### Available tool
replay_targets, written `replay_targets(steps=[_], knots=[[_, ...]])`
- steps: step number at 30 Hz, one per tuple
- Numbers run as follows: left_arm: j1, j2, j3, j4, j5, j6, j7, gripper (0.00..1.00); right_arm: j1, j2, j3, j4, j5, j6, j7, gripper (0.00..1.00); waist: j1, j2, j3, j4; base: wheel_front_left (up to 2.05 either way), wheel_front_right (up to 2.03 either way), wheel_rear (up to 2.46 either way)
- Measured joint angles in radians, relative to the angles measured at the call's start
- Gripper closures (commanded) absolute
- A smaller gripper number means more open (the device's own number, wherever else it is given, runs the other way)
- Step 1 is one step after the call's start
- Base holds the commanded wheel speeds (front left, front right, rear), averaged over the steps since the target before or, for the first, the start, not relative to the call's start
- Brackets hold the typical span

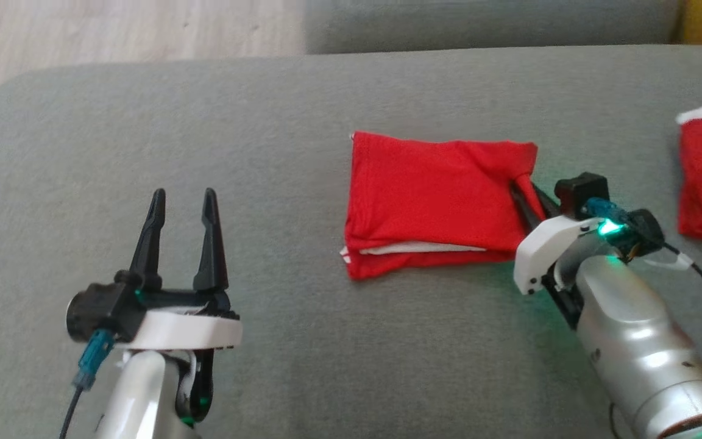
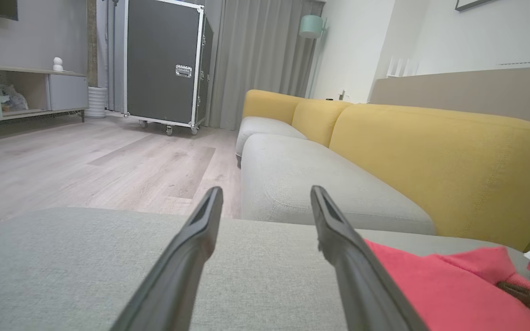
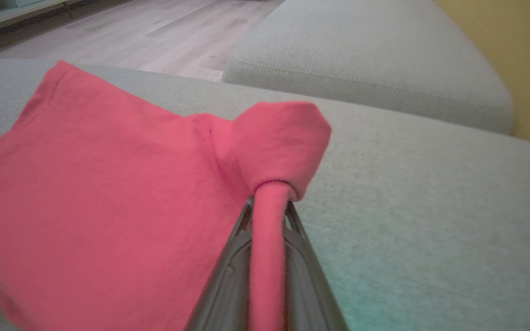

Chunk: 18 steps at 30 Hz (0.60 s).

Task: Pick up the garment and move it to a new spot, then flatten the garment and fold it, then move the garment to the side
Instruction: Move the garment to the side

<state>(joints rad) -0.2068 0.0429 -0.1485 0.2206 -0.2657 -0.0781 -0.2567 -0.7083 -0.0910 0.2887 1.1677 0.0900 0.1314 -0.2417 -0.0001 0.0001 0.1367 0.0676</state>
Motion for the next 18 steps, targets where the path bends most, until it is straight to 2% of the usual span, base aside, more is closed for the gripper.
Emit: replay_targets(steps=[11,18], knots=[[0.032,0.0,0.012,-0.025,0.0,0.01,0.0,0.0,0.0,-0.124,0.058,-0.08,-0.049,0.0,-0.004,1.0,0.0,0.0,-0.035,-0.129,0.0,0.0,0.0],[0.02,0.0,0.011,-0.035,0.0,0.013,0.0,0.0,-0.034,-0.277,0.085,-0.136,-0.046,0.0,0.044,1.0,0.0,0.0,0.014,-0.177,0.0,0.0,0.0]])
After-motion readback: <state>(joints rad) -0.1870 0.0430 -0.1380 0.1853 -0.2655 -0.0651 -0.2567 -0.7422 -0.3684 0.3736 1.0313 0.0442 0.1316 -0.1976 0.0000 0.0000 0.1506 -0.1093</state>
